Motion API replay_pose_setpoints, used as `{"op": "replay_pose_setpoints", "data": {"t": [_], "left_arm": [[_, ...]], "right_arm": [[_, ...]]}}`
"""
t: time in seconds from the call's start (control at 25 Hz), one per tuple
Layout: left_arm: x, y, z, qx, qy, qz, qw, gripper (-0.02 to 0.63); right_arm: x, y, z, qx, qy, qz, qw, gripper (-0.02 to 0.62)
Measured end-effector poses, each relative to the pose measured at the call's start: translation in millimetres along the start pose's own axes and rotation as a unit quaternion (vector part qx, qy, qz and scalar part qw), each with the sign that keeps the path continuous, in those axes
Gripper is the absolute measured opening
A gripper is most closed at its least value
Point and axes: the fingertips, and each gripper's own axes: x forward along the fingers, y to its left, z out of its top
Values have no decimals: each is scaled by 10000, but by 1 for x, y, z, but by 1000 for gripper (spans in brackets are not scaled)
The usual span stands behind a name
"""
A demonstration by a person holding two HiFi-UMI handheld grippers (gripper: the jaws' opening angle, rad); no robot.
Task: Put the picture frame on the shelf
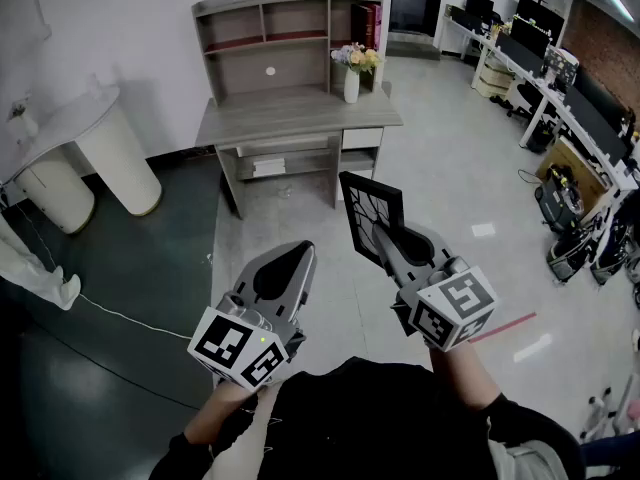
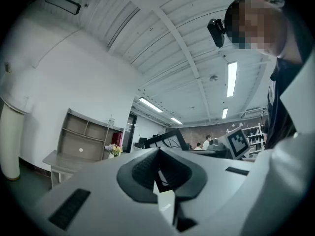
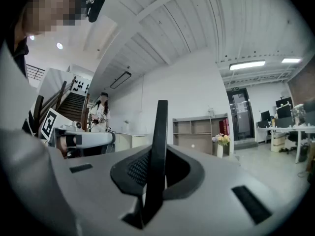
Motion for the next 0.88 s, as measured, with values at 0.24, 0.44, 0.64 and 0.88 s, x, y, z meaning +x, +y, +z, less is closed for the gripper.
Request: {"op": "replay_pose_setpoints", "data": {"t": [0.24, 0.44, 0.64, 0.88], "left_arm": [[-2, -1, 2, 13, 6, 8, 10000, 11], [-4, 0, 3, 2, 11, 28, 10000, 11], [-12, 7, 2, -29, 4, 89, 10000, 11], [-36, 17, -11, -65, -93, 206, 9997, 11]], "right_arm": [[0, -1, -3, 26, -3, -2, 10000, 35], [-1, 0, -3, 153, -17, -3, 9999, 35], [-1, 0, -3, 489, -100, -117, 9987, 35], [-4, 14, -27, 563, -101, -152, 9982, 35]]}}
